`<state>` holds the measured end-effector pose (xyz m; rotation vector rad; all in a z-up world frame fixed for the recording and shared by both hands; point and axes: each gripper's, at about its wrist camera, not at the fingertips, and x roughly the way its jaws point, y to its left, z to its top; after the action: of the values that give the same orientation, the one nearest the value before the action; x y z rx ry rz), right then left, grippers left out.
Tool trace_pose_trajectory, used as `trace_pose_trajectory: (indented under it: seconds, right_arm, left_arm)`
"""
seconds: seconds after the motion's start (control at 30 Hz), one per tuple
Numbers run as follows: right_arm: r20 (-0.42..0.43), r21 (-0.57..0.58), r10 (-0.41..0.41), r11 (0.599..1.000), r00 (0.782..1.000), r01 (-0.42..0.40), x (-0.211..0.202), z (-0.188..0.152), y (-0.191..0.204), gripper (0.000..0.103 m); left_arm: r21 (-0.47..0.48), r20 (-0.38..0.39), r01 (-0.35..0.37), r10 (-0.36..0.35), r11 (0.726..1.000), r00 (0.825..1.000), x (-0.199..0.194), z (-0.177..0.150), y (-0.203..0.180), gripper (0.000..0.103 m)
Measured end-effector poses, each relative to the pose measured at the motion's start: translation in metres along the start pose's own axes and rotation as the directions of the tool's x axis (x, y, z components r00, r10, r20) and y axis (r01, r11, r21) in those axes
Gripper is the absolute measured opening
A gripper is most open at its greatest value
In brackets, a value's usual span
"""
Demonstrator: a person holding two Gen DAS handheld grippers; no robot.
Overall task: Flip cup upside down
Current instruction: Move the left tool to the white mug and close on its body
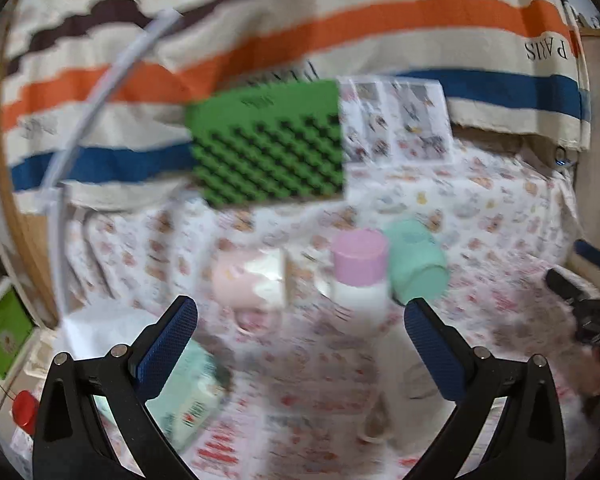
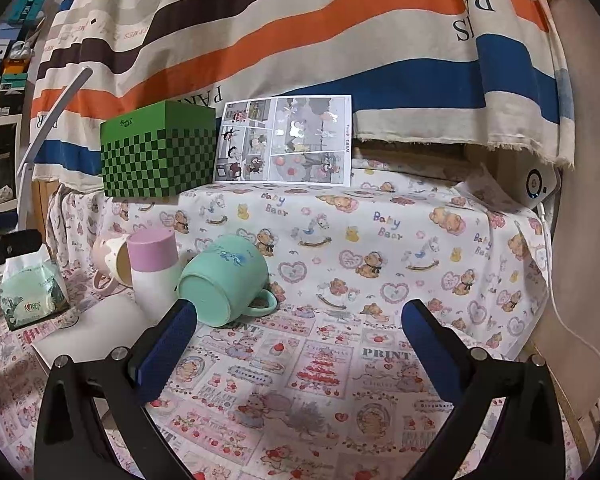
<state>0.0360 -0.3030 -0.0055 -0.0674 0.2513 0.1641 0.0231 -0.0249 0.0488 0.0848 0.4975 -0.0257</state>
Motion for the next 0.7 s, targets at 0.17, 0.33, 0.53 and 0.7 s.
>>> trace_pose_trajectory:
  seconds: [0.17,0.33,0.53,0.7]
  right_arm:
    - [0.003,0.013,-0.019,1.0,1.0,0.019,-0.001,-0.001,-0.001,0.103]
    - [0.003,0.012,-0.02,1.0,1.0,0.02,-0.002,0.0,-0.001,0.103]
    - [0.002,0.019,-0.029,0.999,1.0,0.029,-0.002,0.0,-0.002,0.103]
    - [-0.002,0.016,-0.028,0.999,1.0,0.028,-0.001,0.0,-0.001,0.103]
  left_arm:
    - [-0.057,-0.275,0.105,-0.117,0.993,0.954,0.038,0.016,-0.021,0.103]
    - [-0.205,-0.494,0.18,-0.26,0.962,0.83,0.088,0.009,-0.039,0.103]
    - [-0.459,-0.582,0.132,-0.409,0.879,0.703,0.133,-0.008,-0.035,0.103]
    - [-0.424,-0.642,0.116,-0.389,0.898,0.661,0.145,-0.012,-0.051,0.103]
